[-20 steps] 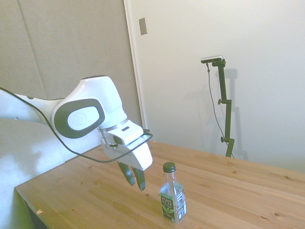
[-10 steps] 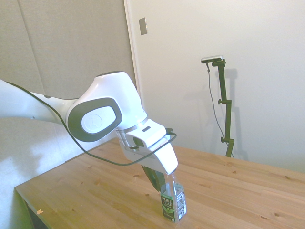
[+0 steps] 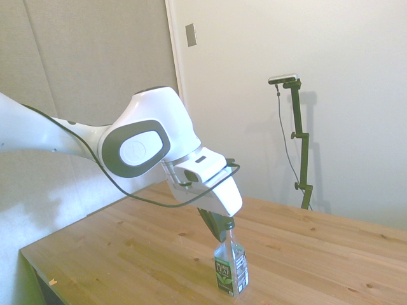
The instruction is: Knock down the bottle
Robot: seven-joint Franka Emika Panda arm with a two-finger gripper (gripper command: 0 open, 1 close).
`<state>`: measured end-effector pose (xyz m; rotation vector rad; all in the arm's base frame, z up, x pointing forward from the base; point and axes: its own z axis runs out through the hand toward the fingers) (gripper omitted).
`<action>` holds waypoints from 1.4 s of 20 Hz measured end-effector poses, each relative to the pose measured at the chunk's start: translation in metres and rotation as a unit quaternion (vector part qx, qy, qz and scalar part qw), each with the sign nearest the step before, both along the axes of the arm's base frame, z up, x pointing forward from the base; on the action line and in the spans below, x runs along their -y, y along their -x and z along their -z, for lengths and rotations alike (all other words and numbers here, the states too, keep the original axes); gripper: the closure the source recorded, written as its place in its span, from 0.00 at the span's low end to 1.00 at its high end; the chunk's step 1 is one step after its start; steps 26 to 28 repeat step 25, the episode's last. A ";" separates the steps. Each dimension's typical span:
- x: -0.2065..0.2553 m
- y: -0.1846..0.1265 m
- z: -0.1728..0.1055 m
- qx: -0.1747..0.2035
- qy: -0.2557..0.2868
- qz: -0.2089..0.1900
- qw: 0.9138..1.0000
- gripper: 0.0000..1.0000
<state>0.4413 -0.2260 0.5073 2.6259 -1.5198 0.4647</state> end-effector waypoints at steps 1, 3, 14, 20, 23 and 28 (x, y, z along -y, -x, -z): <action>-0.002 -0.004 0.000 0.000 -0.001 0.002 1.000 1.00; -0.005 -0.012 0.001 0.001 -0.002 0.006 1.000 1.00; -0.011 -0.066 -0.004 0.021 -0.003 0.040 0.999 1.00; -0.009 -0.100 0.011 0.049 -0.002 0.061 0.997 1.00; -0.009 -0.114 0.014 0.068 -0.001 0.072 0.995 1.00; -0.007 -0.119 0.016 0.081 0.000 0.077 0.994 1.00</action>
